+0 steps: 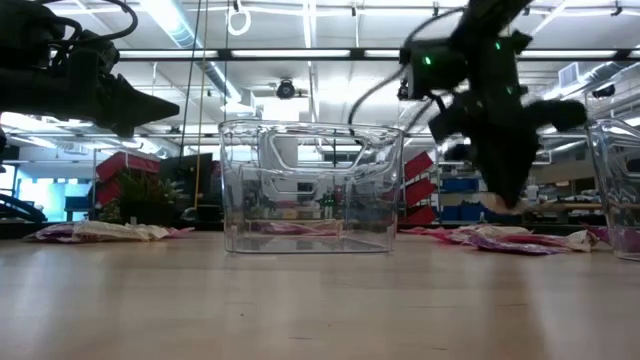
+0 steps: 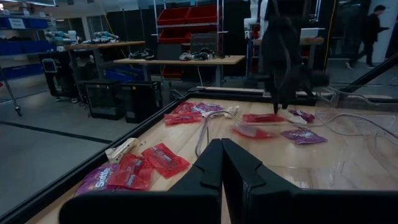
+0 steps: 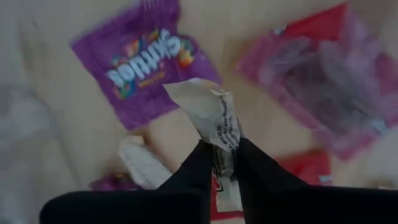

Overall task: Sort candy
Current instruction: Put the white chocolate bar into the right transparent bin

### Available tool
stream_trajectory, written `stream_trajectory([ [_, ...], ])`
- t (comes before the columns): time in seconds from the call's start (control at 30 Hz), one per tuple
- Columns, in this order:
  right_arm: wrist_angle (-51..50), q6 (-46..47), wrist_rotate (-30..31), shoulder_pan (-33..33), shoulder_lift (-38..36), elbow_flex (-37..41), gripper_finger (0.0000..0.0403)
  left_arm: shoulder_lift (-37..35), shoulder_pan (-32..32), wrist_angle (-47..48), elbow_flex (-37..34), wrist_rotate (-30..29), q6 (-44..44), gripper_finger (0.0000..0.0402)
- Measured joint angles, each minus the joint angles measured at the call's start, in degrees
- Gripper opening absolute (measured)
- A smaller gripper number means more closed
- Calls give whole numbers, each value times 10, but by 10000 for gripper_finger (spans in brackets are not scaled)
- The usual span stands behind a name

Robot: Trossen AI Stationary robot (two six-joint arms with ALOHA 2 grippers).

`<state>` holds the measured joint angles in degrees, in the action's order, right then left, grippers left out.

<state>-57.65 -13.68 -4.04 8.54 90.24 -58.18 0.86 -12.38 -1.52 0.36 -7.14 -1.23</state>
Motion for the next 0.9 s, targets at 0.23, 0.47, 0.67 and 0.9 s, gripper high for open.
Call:
stream_trajectory([
  [0.23,-140,109,2,-37,-3,-158,51,0,0,-1,0,0,0,6],
  [0.47,-238,231,-33,-155,-3,-202,51,0,0,-1,0,0,0,6],
  [0.67,-233,343,-57,-255,-3,-168,51,0,0,-1,0,0,-1,6],
  [0.9,-154,438,-70,-321,-3,-98,52,0,0,-2,0,0,-2,6],
])
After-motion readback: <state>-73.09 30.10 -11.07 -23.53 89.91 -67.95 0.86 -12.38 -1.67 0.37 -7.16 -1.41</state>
